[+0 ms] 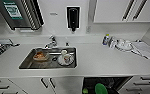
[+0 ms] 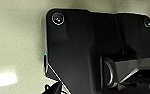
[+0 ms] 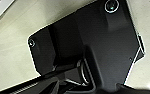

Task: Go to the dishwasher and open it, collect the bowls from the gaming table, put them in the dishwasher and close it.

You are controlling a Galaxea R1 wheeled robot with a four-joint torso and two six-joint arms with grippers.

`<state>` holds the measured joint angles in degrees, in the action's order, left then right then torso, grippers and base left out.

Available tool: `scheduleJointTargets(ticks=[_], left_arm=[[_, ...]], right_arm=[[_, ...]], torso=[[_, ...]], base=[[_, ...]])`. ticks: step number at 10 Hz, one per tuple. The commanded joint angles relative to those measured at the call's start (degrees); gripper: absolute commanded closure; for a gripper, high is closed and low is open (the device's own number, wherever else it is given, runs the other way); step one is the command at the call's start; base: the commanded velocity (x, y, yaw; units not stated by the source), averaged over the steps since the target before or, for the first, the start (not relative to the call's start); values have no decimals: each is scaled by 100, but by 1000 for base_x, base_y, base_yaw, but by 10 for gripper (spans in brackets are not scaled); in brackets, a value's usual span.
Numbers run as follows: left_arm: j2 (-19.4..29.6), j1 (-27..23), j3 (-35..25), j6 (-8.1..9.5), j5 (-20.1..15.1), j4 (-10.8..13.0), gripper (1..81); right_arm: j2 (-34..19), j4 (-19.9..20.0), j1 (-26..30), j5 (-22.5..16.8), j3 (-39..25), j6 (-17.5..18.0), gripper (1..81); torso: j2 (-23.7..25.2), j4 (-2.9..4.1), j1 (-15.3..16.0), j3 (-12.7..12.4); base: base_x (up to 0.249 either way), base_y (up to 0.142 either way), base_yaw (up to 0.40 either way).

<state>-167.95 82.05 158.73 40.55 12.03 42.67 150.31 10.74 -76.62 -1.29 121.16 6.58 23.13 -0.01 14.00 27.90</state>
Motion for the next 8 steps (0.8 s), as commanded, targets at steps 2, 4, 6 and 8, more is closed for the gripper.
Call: scheduleJointTargets(ticks=[2,4,6,8], left_arm=[[42,-62,61,6,-263,5,10],[33,-71,61,6,-263,5,10],[33,-70,61,6,-272,5,10],[33,-71,61,6,-280,14,10]], right_arm=[[-165,-98,203,-398,-24,-17,10],[-139,-107,221,-399,-6,-17,10],[-95,-107,221,-407,38,-25,10],[71,-107,177,-398,344,-17,10]], torso=[[0,0,0,0],[-2,0,6,0],[5,0,0,-5],[5,0,4,-5]], base=[[0,0,0],[-73,0,0],[-86,0,0],[-98,0,0]])
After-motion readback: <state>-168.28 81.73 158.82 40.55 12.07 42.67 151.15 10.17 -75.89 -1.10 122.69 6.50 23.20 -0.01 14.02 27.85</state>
